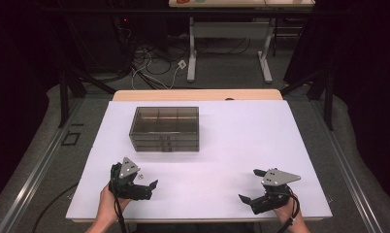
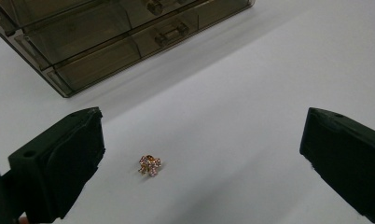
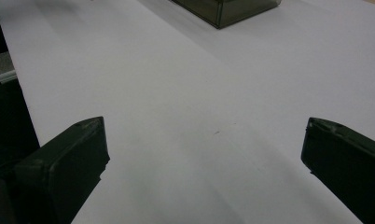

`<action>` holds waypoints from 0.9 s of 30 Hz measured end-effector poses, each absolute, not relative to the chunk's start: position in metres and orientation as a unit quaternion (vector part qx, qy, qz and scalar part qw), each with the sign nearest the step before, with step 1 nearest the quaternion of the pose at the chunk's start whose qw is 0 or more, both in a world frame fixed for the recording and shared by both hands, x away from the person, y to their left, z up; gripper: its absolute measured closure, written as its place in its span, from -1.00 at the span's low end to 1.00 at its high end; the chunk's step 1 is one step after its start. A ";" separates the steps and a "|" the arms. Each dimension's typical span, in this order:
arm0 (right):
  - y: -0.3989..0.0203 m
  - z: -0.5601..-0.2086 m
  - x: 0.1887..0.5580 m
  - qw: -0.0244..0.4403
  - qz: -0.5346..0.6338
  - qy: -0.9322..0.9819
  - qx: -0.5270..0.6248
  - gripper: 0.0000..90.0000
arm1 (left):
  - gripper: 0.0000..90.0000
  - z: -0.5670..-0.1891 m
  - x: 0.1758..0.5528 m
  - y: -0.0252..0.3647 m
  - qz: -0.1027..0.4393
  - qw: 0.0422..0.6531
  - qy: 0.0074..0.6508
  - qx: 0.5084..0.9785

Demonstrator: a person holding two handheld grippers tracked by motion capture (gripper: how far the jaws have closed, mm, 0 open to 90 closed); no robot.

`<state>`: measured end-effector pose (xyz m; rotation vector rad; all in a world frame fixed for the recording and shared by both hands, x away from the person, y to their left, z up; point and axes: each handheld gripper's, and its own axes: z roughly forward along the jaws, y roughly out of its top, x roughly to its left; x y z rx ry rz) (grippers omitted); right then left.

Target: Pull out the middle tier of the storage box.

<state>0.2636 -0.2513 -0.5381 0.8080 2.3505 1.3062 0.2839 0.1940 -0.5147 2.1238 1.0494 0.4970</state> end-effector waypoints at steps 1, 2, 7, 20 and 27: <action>-0.251 -0.538 0.263 0.166 0.459 0.825 0.284 -1.00 | -1.00 -0.514 0.285 0.194 0.194 0.354 0.405 0.820; -0.251 -0.538 0.263 0.166 0.459 0.825 0.285 -1.00 | -1.00 -0.513 0.286 0.194 0.193 0.352 0.405 0.822; -0.250 -0.539 0.264 0.164 0.459 0.826 0.284 -1.00 | -1.00 -0.511 0.290 0.192 0.181 0.353 0.411 0.820; -0.250 -0.538 0.263 0.165 0.460 0.826 0.282 -1.00 | -1.00 -0.507 0.305 0.185 0.151 0.347 0.415 0.827; -0.249 -0.538 0.263 0.164 0.461 0.825 0.284 -1.00 | -1.00 -0.505 0.308 0.182 0.148 0.344 0.415 0.829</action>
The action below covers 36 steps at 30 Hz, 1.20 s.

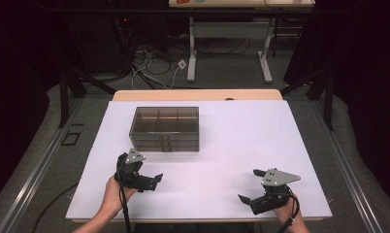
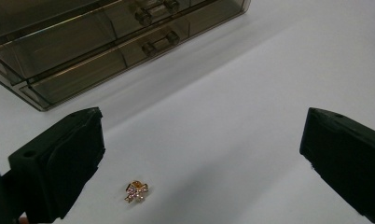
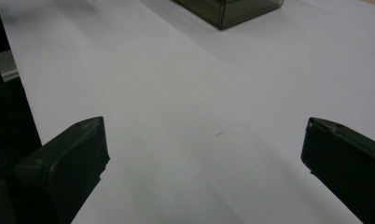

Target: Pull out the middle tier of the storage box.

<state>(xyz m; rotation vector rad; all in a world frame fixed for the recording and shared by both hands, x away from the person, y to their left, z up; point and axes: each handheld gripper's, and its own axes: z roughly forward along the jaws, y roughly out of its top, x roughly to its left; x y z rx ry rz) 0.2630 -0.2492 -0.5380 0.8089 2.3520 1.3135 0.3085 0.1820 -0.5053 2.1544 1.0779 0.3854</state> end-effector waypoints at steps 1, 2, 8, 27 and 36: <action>-0.249 -0.538 0.264 0.166 0.458 0.827 0.281 -1.00 | -1.00 -0.505 0.310 0.181 0.146 0.344 0.417 0.829; -0.249 -0.539 0.264 0.166 0.461 0.825 0.281 -1.00 | -1.00 -0.504 0.311 0.181 0.143 0.341 0.416 0.831; -0.250 -0.538 0.263 0.166 0.461 0.825 0.284 -1.00 | -1.00 -0.504 0.319 0.181 0.128 0.341 0.430 0.826; -0.250 -0.539 0.264 0.163 0.457 0.828 0.281 -1.00 | -1.00 -0.501 0.337 0.175 0.089 0.331 0.450 0.825; -0.249 -0.539 0.264 0.167 0.458 0.827 0.281 -1.00 | -1.00 -0.501 0.343 0.171 0.080 0.324 0.461 0.822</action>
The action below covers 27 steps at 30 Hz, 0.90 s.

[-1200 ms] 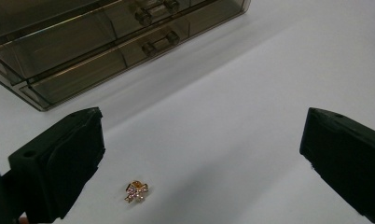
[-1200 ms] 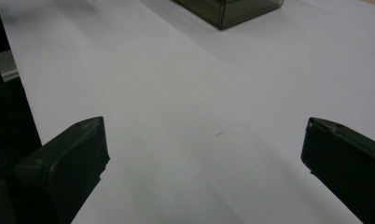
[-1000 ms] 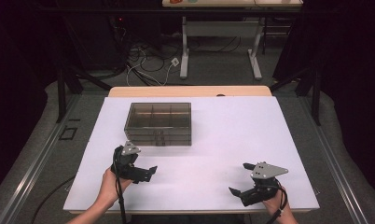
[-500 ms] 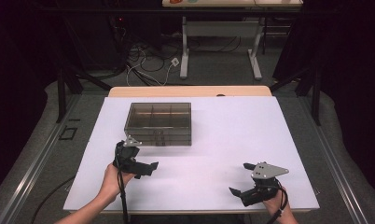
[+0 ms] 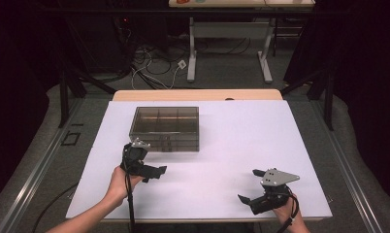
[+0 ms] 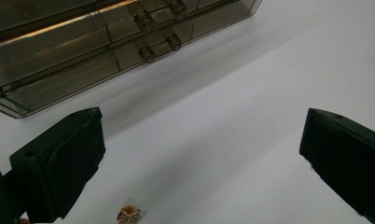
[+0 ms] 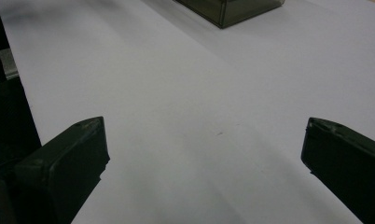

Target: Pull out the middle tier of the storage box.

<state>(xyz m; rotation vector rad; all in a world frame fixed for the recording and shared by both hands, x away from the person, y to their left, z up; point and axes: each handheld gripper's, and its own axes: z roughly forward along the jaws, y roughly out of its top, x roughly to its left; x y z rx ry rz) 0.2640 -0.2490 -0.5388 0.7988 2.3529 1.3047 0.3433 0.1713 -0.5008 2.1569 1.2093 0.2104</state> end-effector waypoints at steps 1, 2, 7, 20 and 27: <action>-0.249 -0.539 0.264 0.164 0.457 0.828 0.280 -1.00 | -1.00 -0.501 0.344 0.171 0.080 0.321 0.460 0.824; -0.249 -0.539 0.264 0.164 0.457 0.828 0.280 -1.00 | -0.99 -0.501 0.346 0.169 0.080 0.317 0.460 0.826; -0.250 -0.538 0.263 0.164 0.459 0.827 0.281 -1.00 | -0.99 -0.499 0.347 0.164 0.076 0.311 0.464 0.826; -0.250 -0.538 0.263 0.163 0.459 0.827 0.282 -1.00 | -0.99 -0.496 0.355 0.163 0.064 0.295 0.478 0.825; -0.249 -0.539 0.263 0.167 0.459 0.826 0.281 -1.00 | -0.99 -0.495 0.361 0.162 0.061 0.289 0.487 0.822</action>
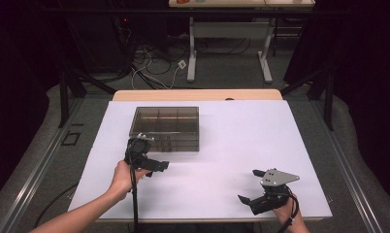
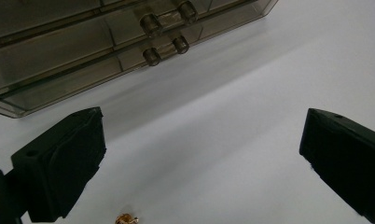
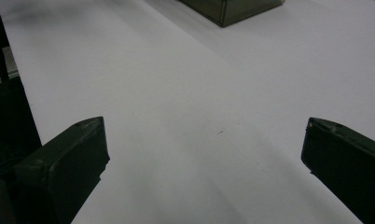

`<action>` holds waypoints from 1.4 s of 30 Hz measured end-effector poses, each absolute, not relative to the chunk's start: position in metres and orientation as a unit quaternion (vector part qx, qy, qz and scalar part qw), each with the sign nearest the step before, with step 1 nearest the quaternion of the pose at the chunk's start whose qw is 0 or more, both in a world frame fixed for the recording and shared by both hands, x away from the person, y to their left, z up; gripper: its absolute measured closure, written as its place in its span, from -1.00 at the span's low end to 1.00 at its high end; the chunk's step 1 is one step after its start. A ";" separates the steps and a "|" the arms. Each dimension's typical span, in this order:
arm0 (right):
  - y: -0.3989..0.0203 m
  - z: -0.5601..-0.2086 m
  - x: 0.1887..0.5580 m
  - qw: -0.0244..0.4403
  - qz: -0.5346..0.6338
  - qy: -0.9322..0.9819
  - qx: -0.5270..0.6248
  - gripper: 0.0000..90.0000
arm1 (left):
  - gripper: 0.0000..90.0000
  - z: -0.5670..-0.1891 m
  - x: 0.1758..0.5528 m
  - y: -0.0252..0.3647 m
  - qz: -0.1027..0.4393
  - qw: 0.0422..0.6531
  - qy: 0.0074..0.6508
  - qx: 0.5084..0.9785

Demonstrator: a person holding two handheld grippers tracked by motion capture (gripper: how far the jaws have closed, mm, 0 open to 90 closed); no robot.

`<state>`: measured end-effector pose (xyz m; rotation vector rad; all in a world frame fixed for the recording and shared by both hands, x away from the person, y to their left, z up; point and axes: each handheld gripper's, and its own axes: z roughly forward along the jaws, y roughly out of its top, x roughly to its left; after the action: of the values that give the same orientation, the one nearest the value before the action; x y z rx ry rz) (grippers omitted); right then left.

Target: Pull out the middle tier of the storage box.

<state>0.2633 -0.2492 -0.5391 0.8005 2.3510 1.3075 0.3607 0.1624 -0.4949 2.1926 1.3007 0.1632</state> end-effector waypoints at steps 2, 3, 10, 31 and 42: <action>-0.249 -0.539 0.263 0.166 0.460 0.826 0.282 -1.00 | -0.99 -0.494 0.362 0.162 0.060 0.286 0.489 0.822; -0.249 -0.538 0.263 0.164 0.459 0.826 0.283 -1.00 | -0.99 -0.494 0.363 0.162 0.059 0.285 0.491 0.821; -0.249 -0.539 0.263 0.168 0.458 0.826 0.281 -1.00 | -0.97 -0.493 0.371 0.162 0.061 0.274 0.506 0.815; -0.248 -0.539 0.263 0.162 0.454 0.832 0.276 -1.00 | -0.91 -0.493 0.389 0.155 0.049 0.259 0.546 0.796; -0.248 -0.539 0.264 0.161 0.454 0.832 0.276 -1.00 | -0.77 -0.493 0.394 0.145 0.052 0.252 0.554 0.792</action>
<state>0.2636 -0.2482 -0.5395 0.7876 2.3751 1.2961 0.3945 0.1449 -0.4932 2.1537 1.5061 0.1424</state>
